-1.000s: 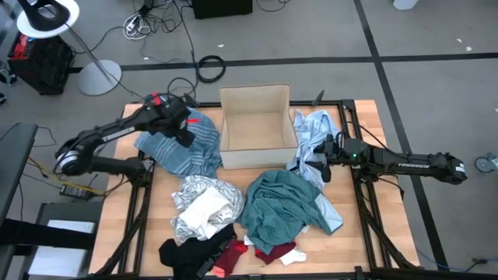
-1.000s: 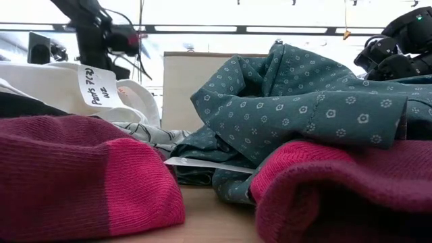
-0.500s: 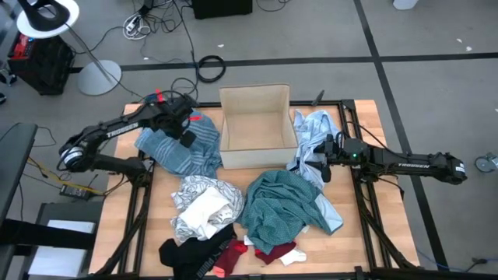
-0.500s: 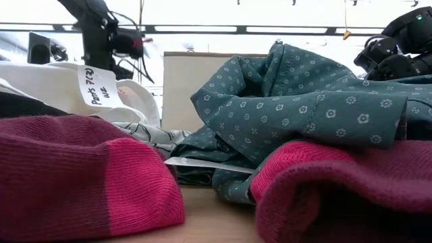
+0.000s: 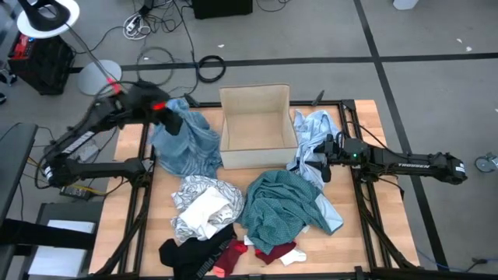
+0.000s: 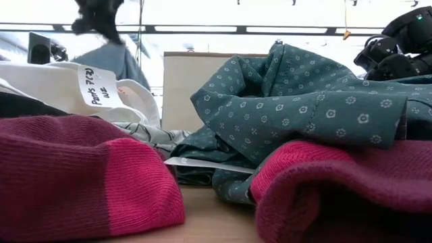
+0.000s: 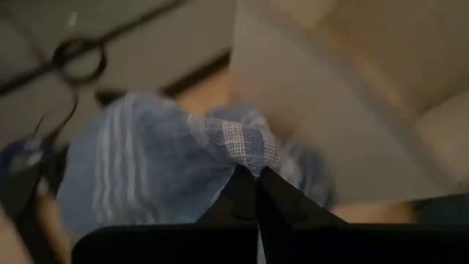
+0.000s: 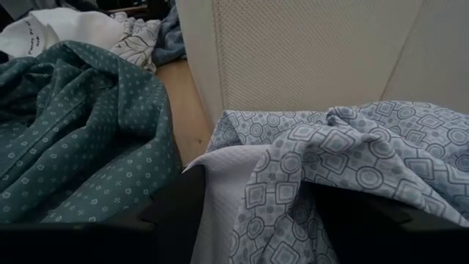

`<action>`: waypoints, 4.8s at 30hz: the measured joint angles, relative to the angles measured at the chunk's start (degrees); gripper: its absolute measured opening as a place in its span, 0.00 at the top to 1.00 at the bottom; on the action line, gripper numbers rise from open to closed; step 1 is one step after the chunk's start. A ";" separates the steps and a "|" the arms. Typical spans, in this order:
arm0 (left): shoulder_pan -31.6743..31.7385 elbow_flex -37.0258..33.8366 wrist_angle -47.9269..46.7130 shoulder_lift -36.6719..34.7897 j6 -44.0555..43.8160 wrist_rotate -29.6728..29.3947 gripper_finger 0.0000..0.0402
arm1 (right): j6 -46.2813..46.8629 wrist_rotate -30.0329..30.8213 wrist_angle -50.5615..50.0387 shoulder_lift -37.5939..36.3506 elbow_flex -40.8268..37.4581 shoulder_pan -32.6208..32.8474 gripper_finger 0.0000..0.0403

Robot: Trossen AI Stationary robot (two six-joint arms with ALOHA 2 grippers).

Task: Sort clothes
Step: Put the dark blue shirt into the laundry organizer

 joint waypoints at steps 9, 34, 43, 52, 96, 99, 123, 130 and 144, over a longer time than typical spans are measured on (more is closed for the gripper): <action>-4.77 17.79 9.71 6.19 3.24 0.48 1.00 | 0.00 0.00 0.02 0.00 0.00 0.02 0.37; -6.23 59.06 41.68 43.38 1.72 21.67 1.00 | 0.01 0.01 0.06 0.00 -0.02 0.01 0.37; -6.87 58.18 17.83 48.17 9.85 22.34 0.98 | 0.01 0.06 0.07 0.01 -0.01 0.00 0.37; -8.18 58.13 8.44 57.49 9.27 23.76 0.81 | 0.02 0.13 0.04 0.00 -0.02 0.02 0.37; -8.79 -8.20 19.84 -3.62 3.73 3.55 0.61 | 0.01 0.22 0.04 0.00 0.00 0.01 0.37; -8.81 -19.02 28.69 -8.49 0.53 3.90 0.61 | 0.02 0.21 0.04 0.00 -0.02 0.00 0.37; -7.68 -31.12 70.08 2.65 3.63 6.62 0.99 | 0.02 0.20 0.02 0.00 -0.01 0.00 0.37; -7.68 -15.90 68.44 6.51 5.36 9.95 1.00 | 0.02 0.20 0.04 0.00 0.00 0.00 0.37; -7.77 18.66 46.83 30.47 11.43 16.47 1.00 | 0.02 0.20 0.04 0.00 -0.02 0.02 0.37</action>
